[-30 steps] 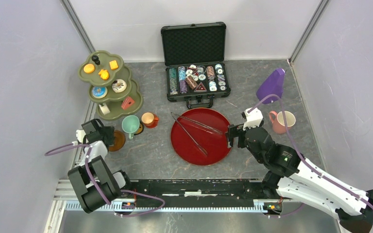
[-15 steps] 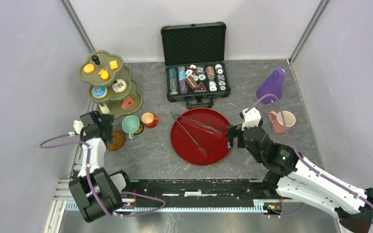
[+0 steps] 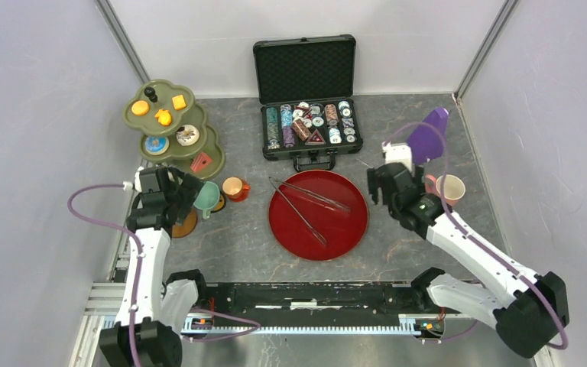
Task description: Serve the afternoon tea
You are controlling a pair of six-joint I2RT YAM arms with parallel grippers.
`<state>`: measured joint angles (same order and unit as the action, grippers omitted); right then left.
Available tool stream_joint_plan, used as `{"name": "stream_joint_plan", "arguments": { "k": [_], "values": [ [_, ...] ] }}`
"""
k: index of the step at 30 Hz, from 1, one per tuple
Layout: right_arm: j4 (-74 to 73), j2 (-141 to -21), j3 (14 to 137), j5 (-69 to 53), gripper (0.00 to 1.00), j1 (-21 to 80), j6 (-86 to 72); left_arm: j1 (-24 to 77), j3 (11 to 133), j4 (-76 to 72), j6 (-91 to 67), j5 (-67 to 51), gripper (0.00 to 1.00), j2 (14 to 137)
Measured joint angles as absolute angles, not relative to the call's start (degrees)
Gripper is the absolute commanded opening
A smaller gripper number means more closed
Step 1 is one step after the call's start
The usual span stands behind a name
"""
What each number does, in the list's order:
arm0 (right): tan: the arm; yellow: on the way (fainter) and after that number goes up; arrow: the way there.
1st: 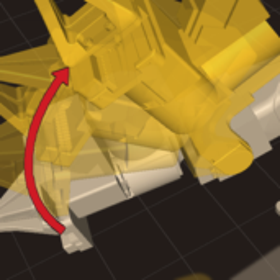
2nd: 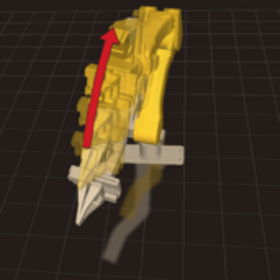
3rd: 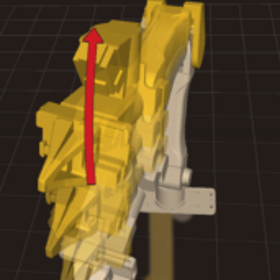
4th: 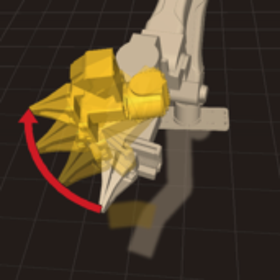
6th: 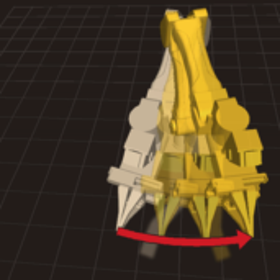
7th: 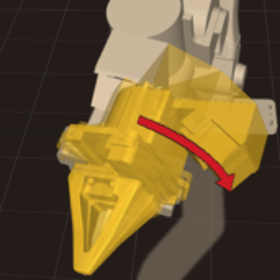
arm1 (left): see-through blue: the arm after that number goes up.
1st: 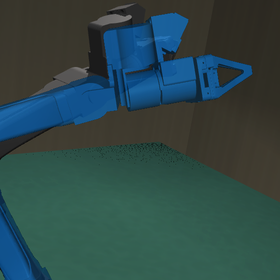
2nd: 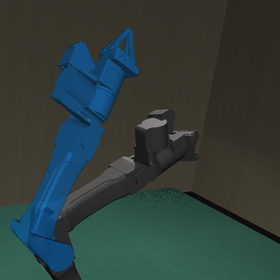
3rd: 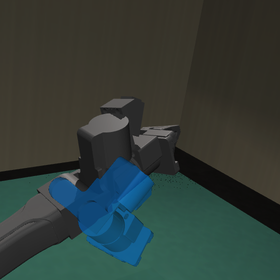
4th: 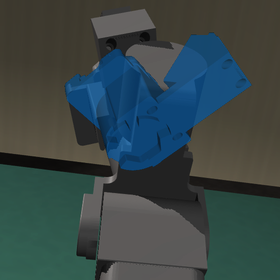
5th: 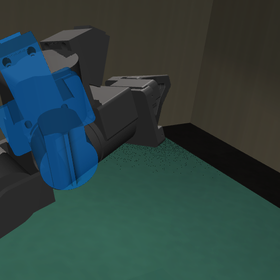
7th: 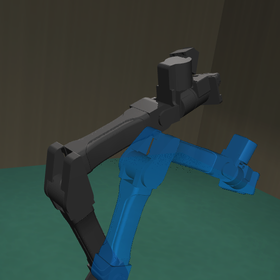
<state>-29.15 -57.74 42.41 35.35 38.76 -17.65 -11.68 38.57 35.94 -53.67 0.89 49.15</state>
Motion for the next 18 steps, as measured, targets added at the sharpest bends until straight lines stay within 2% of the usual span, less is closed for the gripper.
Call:
{"name": "stream_joint_plan", "arguments": {
  "k": [7,13,18],
  "values": [
    [-26.61,-58.19,47.9,31.46,0.98,16.21,-16.25,-2.59,47.88,35.55,-41.32,-7.38,1.0,45.34],
    [-25.26,-55.44,46.46,26.87,0.99,-6.31,-19.88,4.45,46.11,27.38,-35.55,-25.96,1.0,43.75],
    [-22.74,-56.1,40.71,20.88,0.94,-15.16,-22.63,8.95,42.85,22.65,-33.17,-37.65,1.0,43.13]
  ]
}}
